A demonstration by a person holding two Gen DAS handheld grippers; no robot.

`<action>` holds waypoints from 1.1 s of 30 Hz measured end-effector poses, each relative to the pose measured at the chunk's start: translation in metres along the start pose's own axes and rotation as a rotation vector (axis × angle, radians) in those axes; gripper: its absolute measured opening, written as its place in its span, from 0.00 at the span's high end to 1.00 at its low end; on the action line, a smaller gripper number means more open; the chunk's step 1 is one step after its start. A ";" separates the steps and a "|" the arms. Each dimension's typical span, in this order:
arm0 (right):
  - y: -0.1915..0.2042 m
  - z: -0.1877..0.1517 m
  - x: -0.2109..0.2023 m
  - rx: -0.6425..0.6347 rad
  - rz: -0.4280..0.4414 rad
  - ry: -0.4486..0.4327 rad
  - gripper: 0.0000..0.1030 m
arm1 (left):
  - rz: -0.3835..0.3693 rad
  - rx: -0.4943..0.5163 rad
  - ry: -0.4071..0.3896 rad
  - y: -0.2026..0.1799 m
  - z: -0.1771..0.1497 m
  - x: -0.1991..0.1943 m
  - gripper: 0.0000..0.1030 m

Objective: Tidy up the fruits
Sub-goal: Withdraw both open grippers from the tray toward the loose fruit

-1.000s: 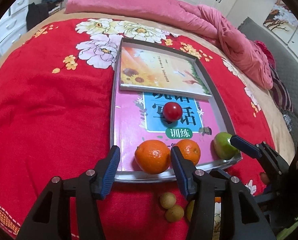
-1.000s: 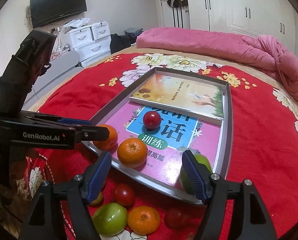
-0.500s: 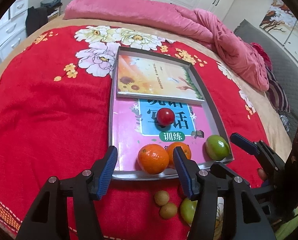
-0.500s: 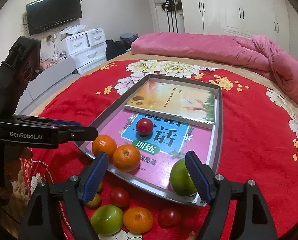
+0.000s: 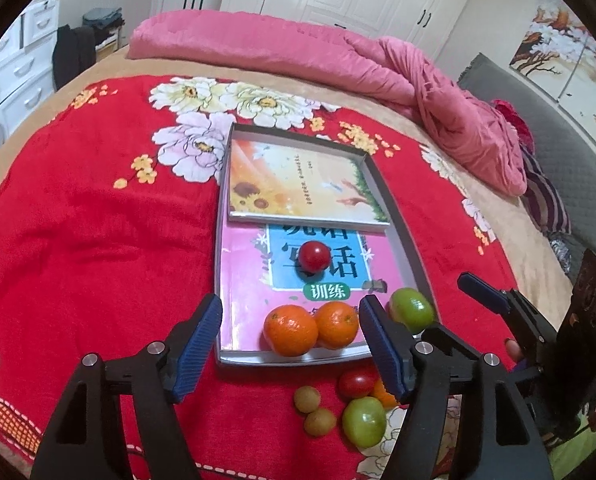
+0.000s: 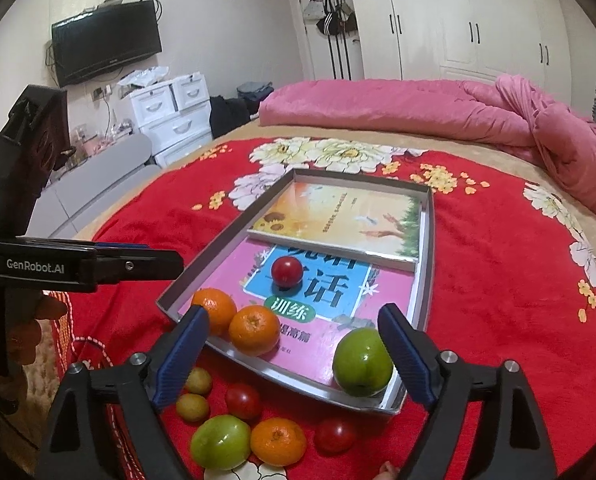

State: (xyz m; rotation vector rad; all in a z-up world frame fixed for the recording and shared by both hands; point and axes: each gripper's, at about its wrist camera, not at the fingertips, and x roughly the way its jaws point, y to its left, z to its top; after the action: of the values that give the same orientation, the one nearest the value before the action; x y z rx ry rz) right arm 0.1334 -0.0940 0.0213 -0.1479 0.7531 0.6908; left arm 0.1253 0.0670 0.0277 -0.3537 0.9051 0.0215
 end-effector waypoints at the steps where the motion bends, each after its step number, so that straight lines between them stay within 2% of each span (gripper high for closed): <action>1: -0.001 0.001 -0.002 0.005 -0.003 -0.006 0.15 | 0.002 0.003 -0.004 -0.001 0.001 -0.002 0.29; 11: -0.013 0.007 -0.018 0.040 -0.025 -0.055 0.11 | -0.008 0.007 -0.024 -0.007 0.002 -0.015 0.28; 13: -0.014 0.008 -0.021 0.041 -0.027 -0.064 0.09 | -0.009 0.004 -0.017 -0.007 0.001 -0.016 0.22; 33: -0.033 0.011 -0.042 0.088 -0.069 -0.107 0.05 | -0.047 0.038 -0.021 -0.020 -0.007 -0.027 0.22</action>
State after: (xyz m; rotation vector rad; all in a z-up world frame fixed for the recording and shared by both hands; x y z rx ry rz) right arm 0.1384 -0.1375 0.0533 -0.0559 0.6715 0.5940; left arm 0.1065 0.0500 0.0506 -0.3387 0.8751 -0.0355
